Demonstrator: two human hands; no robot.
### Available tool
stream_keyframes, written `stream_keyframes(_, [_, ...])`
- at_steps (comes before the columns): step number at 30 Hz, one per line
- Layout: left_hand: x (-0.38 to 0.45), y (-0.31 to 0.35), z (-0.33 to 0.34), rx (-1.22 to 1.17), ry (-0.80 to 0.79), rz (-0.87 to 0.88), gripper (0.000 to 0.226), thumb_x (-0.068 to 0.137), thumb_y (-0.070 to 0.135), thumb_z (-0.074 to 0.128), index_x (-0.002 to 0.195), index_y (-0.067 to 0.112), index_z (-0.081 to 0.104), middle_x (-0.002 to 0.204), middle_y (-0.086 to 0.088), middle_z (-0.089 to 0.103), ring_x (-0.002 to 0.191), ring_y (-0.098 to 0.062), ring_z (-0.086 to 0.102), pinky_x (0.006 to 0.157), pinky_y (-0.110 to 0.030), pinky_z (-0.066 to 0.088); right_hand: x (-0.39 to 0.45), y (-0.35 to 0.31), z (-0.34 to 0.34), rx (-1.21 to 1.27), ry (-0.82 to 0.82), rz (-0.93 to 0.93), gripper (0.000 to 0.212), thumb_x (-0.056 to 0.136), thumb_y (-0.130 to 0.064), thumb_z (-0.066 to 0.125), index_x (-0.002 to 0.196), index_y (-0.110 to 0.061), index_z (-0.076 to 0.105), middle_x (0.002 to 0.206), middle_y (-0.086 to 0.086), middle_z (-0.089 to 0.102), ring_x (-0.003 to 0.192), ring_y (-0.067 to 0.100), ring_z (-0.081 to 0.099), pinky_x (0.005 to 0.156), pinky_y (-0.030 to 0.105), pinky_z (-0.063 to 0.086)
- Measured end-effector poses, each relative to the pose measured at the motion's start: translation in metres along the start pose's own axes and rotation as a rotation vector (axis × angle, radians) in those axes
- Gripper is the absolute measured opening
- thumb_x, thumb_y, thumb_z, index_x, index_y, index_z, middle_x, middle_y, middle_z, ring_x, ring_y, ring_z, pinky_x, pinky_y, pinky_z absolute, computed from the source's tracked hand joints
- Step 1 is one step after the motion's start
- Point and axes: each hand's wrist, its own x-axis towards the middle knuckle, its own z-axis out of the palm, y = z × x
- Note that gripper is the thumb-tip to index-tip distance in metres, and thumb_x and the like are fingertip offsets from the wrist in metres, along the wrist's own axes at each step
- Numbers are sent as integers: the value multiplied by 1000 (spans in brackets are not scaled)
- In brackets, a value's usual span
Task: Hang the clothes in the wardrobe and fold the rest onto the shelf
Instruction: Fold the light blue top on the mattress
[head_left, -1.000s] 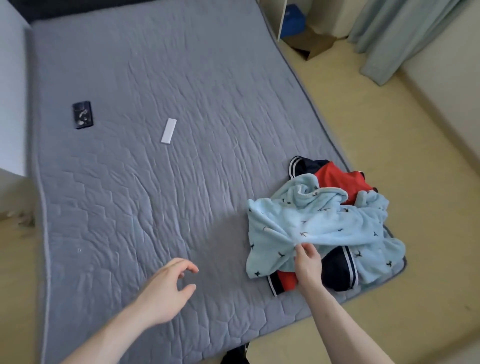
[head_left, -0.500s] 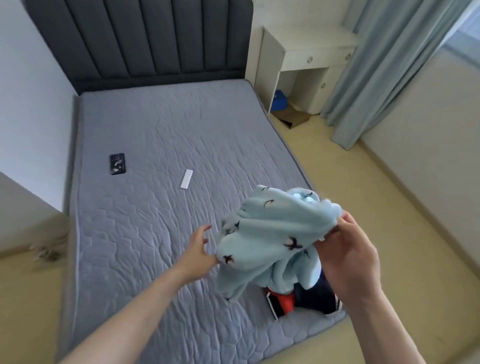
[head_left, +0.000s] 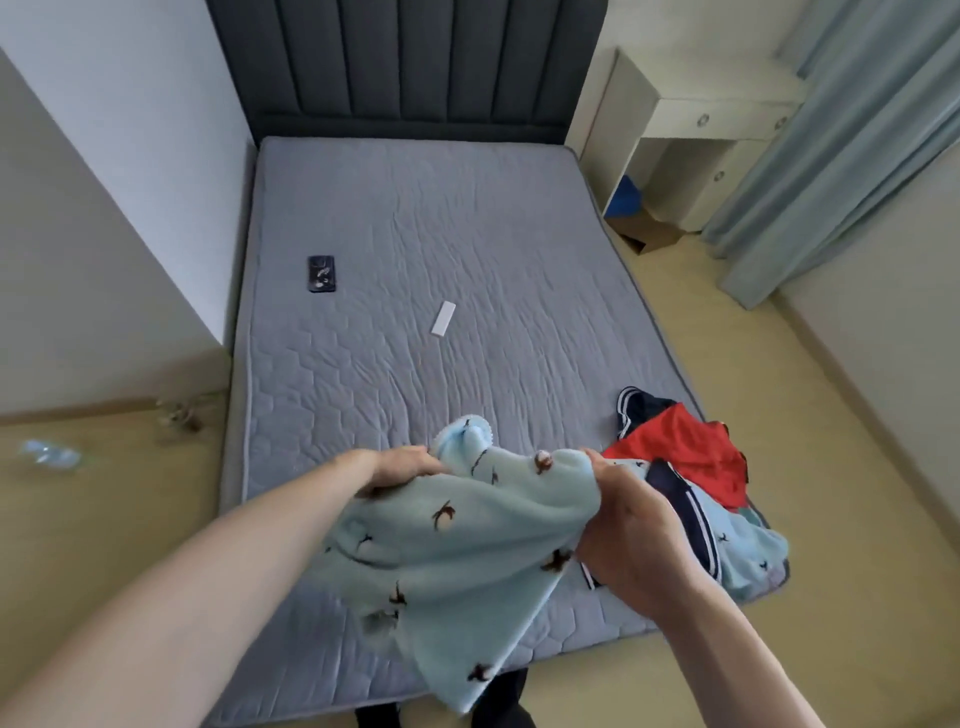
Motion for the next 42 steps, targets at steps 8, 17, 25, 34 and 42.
stream_keyframes(8, [-70, -72, -12, -334, 469, 325, 28, 101, 2, 42, 79, 14, 56, 67, 3, 56, 68, -16, 49, 61, -29, 38, -20, 64, -43, -719, -19, 277, 28, 71, -37, 57, 70, -17, 37, 76, 4, 30, 71, 19, 26, 63, 37, 22])
stream_keyframes(17, [-204, 5, 11, -63, 345, 733, 29, 94, -4, 38, 92, 11, 63, 75, 7, 56, 72, -6, 49, 75, -19, 40, 55, 65, 12, -1360, -168, -47, 93, 76, -43, 86, 150, -43, 31, 151, -22, 38, 129, 0, 47, 104, 26, 45])
stream_keyframes(25, [-252, 10, -19, -16, 403, 802, 15, 93, 17, 50, 100, 14, 63, 79, 12, 62, 76, -2, 55, 75, -13, 43, 93, 37, 116, -1197, -276, -275, 18, 85, -20, 62, 97, -10, 70, 93, 13, 73, 82, 15, 65, 81, 50, 55])
stream_keyframes(34, [-163, -142, -56, 94, 746, 278, 54, 91, 6, 59, 141, 22, 49, 136, 3, 54, 113, -12, 54, 90, -25, 43, 65, 1, 147, -927, -460, -448, 33, 83, -3, 47, 77, -29, 66, 72, -11, 61, 67, 4, 57, 61, 17, 47])
stream_keyframes(42, [-121, -94, -87, 539, 703, 185, 11, 94, 35, 58, 89, 27, 63, 109, 0, 69, 106, -25, 59, 90, -37, 41, 65, -18, 128, -1059, -346, -449, 15, 88, -22, 53, 81, -24, 66, 71, -3, 62, 68, 8, 58, 61, 24, 48])
